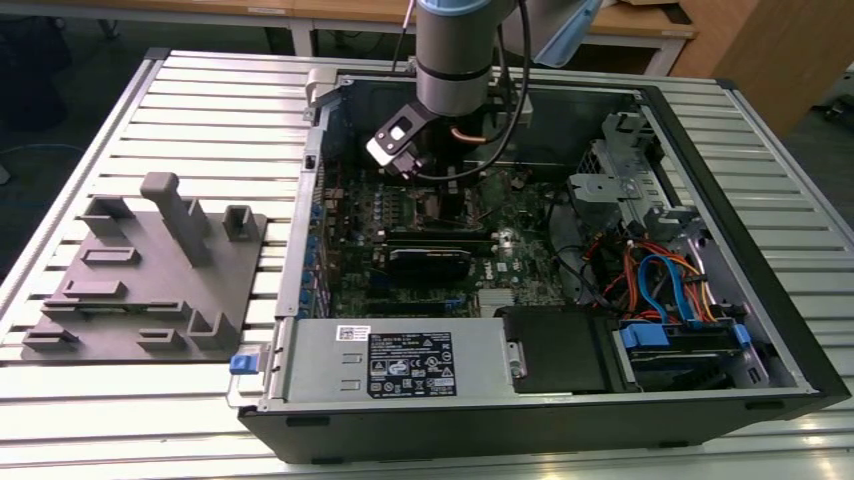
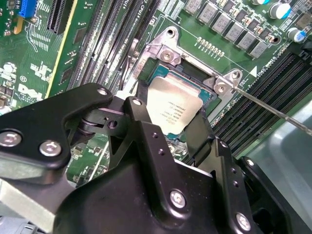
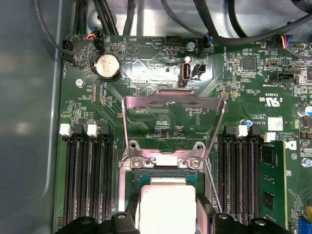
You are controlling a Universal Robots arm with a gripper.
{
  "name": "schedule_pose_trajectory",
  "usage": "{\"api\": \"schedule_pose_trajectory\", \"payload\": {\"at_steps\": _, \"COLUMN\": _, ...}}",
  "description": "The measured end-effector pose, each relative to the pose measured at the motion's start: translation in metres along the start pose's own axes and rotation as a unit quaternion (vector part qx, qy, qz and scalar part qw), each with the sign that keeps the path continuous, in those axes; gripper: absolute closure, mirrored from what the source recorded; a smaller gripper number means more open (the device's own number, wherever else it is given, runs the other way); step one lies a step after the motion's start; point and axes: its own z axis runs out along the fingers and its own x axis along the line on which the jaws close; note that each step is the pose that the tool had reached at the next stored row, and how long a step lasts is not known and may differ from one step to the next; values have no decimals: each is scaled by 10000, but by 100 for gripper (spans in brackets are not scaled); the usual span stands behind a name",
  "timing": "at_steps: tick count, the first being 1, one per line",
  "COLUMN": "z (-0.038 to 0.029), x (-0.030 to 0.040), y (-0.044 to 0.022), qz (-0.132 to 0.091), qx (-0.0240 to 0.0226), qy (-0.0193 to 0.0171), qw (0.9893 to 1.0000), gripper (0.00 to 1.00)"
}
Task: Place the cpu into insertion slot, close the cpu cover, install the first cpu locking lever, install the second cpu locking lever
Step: 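Place the cpu into insertion slot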
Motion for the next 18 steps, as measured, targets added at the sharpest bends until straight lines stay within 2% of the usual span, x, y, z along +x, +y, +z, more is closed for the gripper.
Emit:
{"api": "schedule_pose_trajectory", "payload": {"at_steps": 3, "z": 14, "x": -3, "y": -3, "qz": 2, "qx": 2, "qy": 13, "qw": 10000, "gripper": 46}}
{"api": "schedule_pose_trajectory", "payload": {"at_steps": 16, "z": 7, "x": -4, "y": -4, "qz": 3, "qx": 4, "qy": 12, "qw": 10000, "gripper": 46}}
{"api": "schedule_pose_trajectory", "payload": {"at_steps": 18, "z": -2, "x": 5, "y": 2, "qz": 5, "qx": -7, "qy": 31, "qw": 10000, "gripper": 46}}
